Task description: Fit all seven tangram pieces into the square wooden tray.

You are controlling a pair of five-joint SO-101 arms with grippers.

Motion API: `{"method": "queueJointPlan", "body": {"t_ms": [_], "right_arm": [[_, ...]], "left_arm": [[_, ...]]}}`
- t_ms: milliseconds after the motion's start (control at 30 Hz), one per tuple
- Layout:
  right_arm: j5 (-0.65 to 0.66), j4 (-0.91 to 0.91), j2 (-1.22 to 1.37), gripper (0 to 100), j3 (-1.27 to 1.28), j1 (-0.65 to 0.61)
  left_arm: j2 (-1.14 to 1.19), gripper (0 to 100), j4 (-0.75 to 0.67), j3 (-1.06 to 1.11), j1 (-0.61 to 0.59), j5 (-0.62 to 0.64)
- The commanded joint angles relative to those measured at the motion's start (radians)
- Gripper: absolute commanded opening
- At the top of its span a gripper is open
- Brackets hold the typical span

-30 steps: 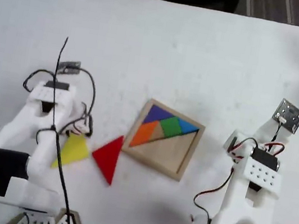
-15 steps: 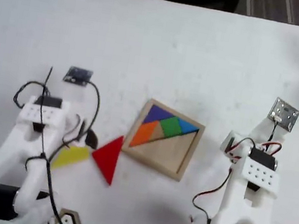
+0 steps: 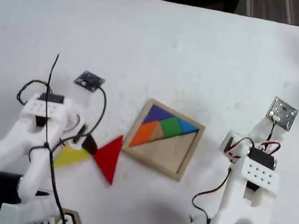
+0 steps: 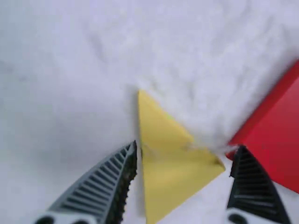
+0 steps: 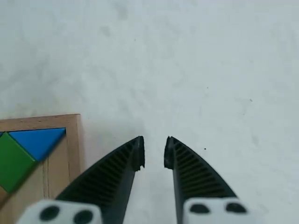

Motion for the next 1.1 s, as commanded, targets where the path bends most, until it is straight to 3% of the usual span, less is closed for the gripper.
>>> {"method": "queueJointPlan", "body": {"t_ms": [0, 400, 533, 667, 900, 1067], "right_arm": [[0.012, -0.018, -0.024, 8.0, -0.008, -0.007], [0.012, -0.018, -0.024, 8.0, -0.008, -0.007], [0.012, -0.018, -0.024, 8.0, -0.008, -0.008], [0.012, -0.018, -0.024, 8.0, -0.008, -0.015], [0.012, -0.018, -0.024, 8.0, -0.008, -0.012], [0.014, -0.018, -0.024, 8.0, -0.006, -0.013]], "left_arm": [[-0.015, 32, 0.012, 0.009, -0.018, -0.057], [-0.084, 32, -0.014, 0.074, -0.065, -0.068], [-0.084, 32, -0.064, 0.074, -0.039, 0.078], [-0.082, 32, -0.064, 0.077, -0.002, 0.127], [-0.084, 19, -0.055, 0.097, 0.001, 0.106], [-0.084, 26, -0.034, 0.098, -0.005, 0.106]]}}
